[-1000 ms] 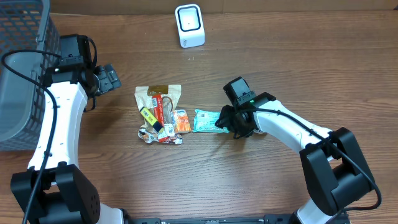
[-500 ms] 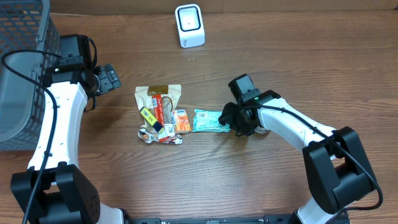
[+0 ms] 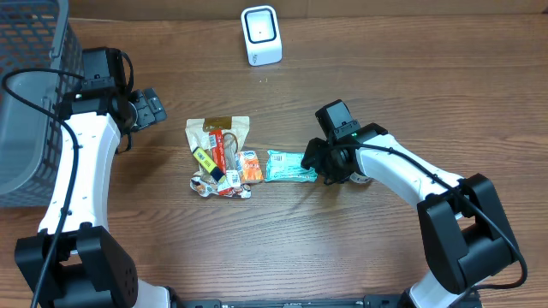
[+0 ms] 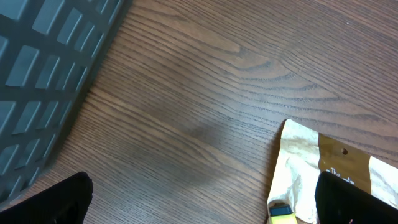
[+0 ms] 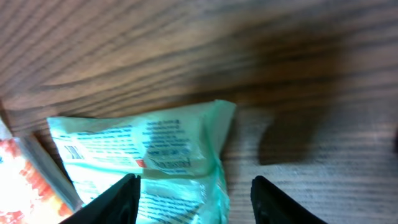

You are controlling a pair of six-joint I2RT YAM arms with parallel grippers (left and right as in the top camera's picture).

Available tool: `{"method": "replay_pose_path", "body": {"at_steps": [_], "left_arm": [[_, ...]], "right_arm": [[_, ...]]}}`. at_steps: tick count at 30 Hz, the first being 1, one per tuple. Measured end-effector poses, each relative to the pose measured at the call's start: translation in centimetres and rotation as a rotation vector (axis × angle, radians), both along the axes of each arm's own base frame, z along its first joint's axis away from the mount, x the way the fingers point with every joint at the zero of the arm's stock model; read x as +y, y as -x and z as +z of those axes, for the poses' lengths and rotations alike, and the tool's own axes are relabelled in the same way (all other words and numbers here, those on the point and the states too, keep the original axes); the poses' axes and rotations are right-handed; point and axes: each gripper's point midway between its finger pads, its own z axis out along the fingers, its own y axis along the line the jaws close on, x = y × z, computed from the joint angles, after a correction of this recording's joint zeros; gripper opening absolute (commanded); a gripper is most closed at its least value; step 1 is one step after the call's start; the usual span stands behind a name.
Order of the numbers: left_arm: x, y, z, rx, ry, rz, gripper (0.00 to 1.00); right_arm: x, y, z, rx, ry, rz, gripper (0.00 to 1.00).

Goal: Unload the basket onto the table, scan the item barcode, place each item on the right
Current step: 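Grasp the edge of the green wipes packet with the right gripper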

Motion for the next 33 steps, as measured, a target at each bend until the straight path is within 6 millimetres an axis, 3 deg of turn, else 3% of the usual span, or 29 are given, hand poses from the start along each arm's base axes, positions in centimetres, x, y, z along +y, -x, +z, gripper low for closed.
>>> {"method": "replay_pose_path", "body": {"at_steps": [6,24,29,33], "left_arm": [[0.0,0.0,0.0,0.000,0.000,0.000,1.00],[0.0,0.0,0.0,0.000,0.000,0.000,1.00],[0.0,0.0,0.0,0.000,0.000,0.000,1.00],[0.0,0.0,0.0,0.000,0.000,0.000,1.00]], "right_arm": [[0.0,0.2,-0.7,-0.009,-0.006,0.002,0.38],[-0.2,0.5,-0.8,0.006,-0.003,0.000,0.35],[-0.2,0.6,-0.8,0.008,-0.004,0.000,0.41],[-0.2,0.6,-0.9,0.010,-0.004,0.001,0.38]]}}
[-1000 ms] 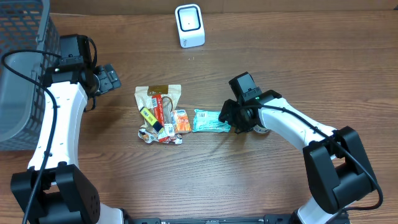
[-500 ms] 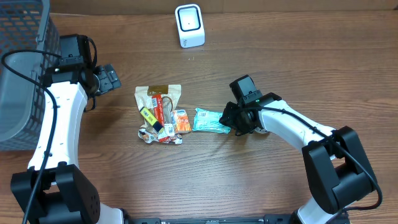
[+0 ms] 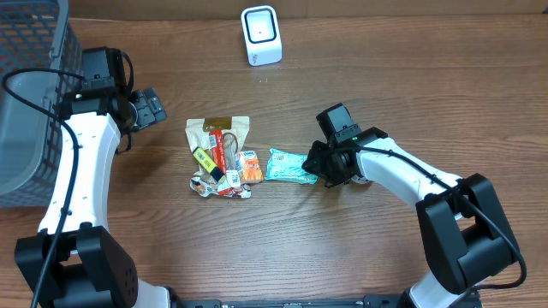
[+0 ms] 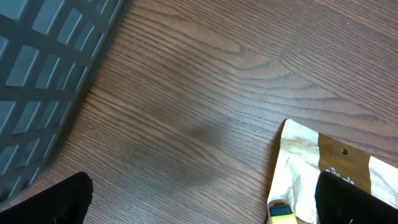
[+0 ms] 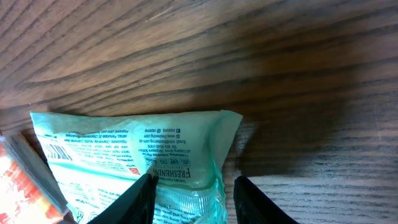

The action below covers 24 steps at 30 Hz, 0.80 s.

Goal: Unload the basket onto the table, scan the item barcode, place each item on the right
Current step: 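Grasp the edge of the green wipes packet with the right gripper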

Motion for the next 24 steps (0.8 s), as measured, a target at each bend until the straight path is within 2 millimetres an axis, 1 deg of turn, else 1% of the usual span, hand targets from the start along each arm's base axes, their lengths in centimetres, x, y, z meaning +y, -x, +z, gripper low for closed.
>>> {"method": "replay_pose_path", "body": {"at_steps": [3,6,7,9,10,15,20,24], "left_arm": [[0.0,0.0,0.0,0.000,0.000,0.000,1.00],[0.0,0.0,0.0,0.000,0.000,0.000,1.00],[0.0,0.0,0.0,0.000,0.000,0.000,1.00],[0.0,0.0,0.0,0.000,0.000,0.000,1.00],[0.0,0.0,0.0,0.000,0.000,0.000,1.00],[0.0,0.0,0.0,0.000,0.000,0.000,1.00],[0.0,0.0,0.0,0.000,0.000,0.000,1.00],[0.0,0.0,0.0,0.000,0.000,0.000,1.00]], "right_arm": [[0.0,0.0,0.0,-0.001,-0.002,0.002,0.30],[0.1,0.0,0.1,0.000,-0.007,0.004,0.24],[0.2,0.0,0.1,0.000,-0.009,0.004,0.20],[0.2,0.0,0.2,-0.002,-0.011,0.009,0.06],[0.2,0.0,0.2,0.001,-0.013,0.001,0.04],[0.3,0.1,0.3,-0.001,-0.021,0.015,0.04],[0.6,0.3,0.6,0.001,-0.058,0.082,0.04],[1.2,0.3,1.8,-0.028,-0.098,0.162,0.04]]}}
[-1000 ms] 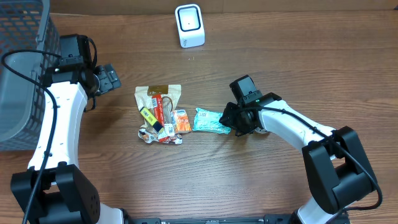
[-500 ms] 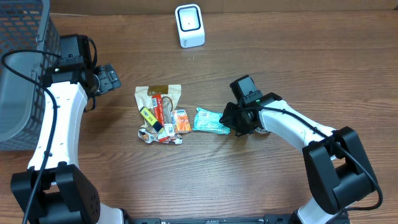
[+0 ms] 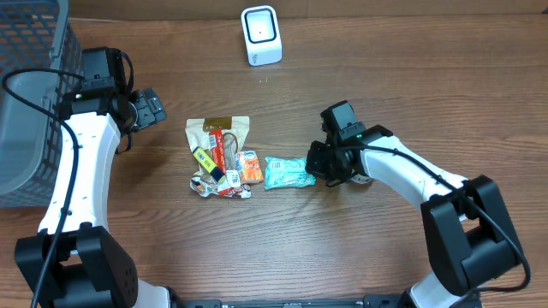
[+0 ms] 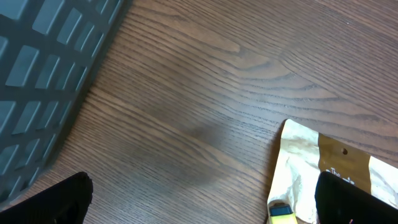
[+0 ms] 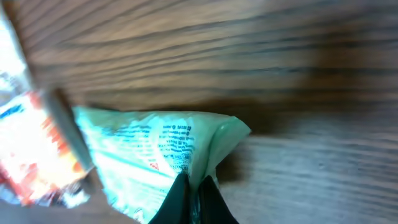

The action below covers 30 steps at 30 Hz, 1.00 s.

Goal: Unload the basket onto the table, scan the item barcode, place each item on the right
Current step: 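Grasp the edge of the green wipes packet with the right gripper, then lift the wipes packet up off the table with the right gripper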

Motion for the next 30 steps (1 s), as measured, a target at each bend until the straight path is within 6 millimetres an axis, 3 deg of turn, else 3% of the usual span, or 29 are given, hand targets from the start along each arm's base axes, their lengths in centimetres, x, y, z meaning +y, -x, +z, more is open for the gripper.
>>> {"method": "replay_pose_path", "body": {"at_steps": [11,22,30], "left_arm": [[0.0,0.0,0.0,0.000,0.000,0.000,1.00],[0.0,0.0,0.0,0.000,0.000,0.000,1.00],[0.0,0.0,0.0,0.000,0.000,0.000,1.00]], "right_arm": [[1.0,-0.7,9.9,-0.285,-0.106,0.147,0.04],[1.2,-0.4,10.5,-0.298,-0.118,0.173,0.04],[2.5,0.6,11.2,-0.275,-0.209,0.226,0.04]]}}
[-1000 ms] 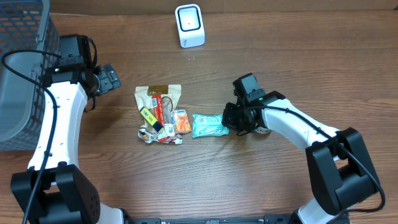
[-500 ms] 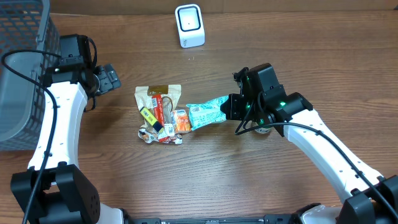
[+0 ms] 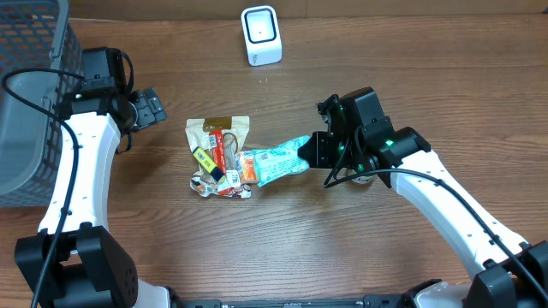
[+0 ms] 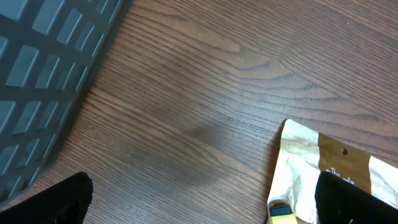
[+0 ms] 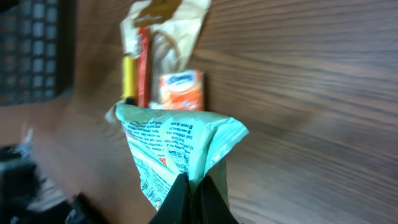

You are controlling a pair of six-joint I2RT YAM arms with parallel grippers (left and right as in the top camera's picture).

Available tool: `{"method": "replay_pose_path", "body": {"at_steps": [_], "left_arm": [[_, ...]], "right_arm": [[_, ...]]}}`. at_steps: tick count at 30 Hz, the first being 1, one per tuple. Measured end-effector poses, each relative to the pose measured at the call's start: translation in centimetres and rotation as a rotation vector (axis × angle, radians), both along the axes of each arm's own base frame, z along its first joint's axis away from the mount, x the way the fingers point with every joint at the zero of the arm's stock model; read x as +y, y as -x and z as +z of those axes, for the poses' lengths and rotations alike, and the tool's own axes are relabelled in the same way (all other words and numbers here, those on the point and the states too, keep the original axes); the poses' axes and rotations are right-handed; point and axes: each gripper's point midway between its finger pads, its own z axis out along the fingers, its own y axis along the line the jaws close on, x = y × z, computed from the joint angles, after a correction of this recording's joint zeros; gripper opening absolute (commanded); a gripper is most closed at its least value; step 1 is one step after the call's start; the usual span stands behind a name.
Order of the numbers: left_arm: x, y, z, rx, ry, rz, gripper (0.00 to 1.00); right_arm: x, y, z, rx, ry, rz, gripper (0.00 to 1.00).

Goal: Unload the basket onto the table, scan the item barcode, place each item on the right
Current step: 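Lift the wipes packet up off the table with the right gripper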

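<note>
My right gripper (image 3: pixel 313 156) (image 5: pixel 194 186) is shut on the end of a mint-green packet (image 3: pixel 278 162) (image 5: pixel 168 143), which hangs in the air above the wooden table (image 3: pixel 360 68). The white barcode scanner (image 3: pixel 260 34) stands at the far edge, well behind the packet. My left gripper (image 4: pixel 199 202) is open near the basket, nothing between its fingers (image 4: pixel 59 202); a tan pouch (image 4: pixel 311 168) lies by its right finger.
A pile of small items (image 3: pixel 221 158) lies left of the held packet: the tan pouch, a yellow stick, an orange packet (image 5: pixel 183 87). A grey mesh basket (image 3: pixel 30 103) stands at the far left, its wall (image 4: pixel 43 56) close to my left gripper.
My right gripper, shut on the green packet on the table, has risen and carries the packet in the air, tilted above the pile's edge. The left arm has not moved.
My right gripper stood open around the green packet's right end on the table. Then its fingers were closer on that end, then shut on it with the packet crumpled. Now the packet is off the table. The left arm stayed still throughout.
</note>
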Motion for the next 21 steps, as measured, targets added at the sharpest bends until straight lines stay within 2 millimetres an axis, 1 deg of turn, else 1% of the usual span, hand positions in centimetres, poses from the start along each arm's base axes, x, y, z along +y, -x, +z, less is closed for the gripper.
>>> {"method": "replay_pose_path", "body": {"at_steps": [4,7,9,10,11,16,19,21], "left_arm": [[0.0,0.0,0.0,0.000,0.000,0.000,1.00],[0.0,0.0,0.0,0.000,0.000,0.000,1.00],[0.0,0.0,0.0,0.000,0.000,0.000,1.00],[0.0,0.0,0.0,0.000,0.000,0.000,1.00],[0.0,0.0,0.0,0.000,0.000,0.000,1.00],[0.0,0.0,0.0,0.000,0.000,0.000,1.00],[0.0,0.0,0.0,0.000,0.000,0.000,1.00],[0.0,0.0,0.0,0.000,0.000,0.000,1.00]], "right_arm": [[1.4,1.3,1.1,0.015,-0.101,0.103,0.04],[1.6,1.8,2.2,0.037,-0.193,0.148,0.04],[1.3,1.9,2.7,0.058,-0.237,0.154,0.04],[0.8,2.0,2.9,0.083,-0.263,0.149,0.04],[0.6,2.0,3.0,0.086,-0.267,0.147,0.04],[-1.2,2.1,2.9,0.146,-0.294,0.106,0.04],[-2.2,1.9,2.9,0.150,-0.299,0.092,0.04],[-2.5,1.7,2.9,0.141,-0.301,0.092,0.04]]}}
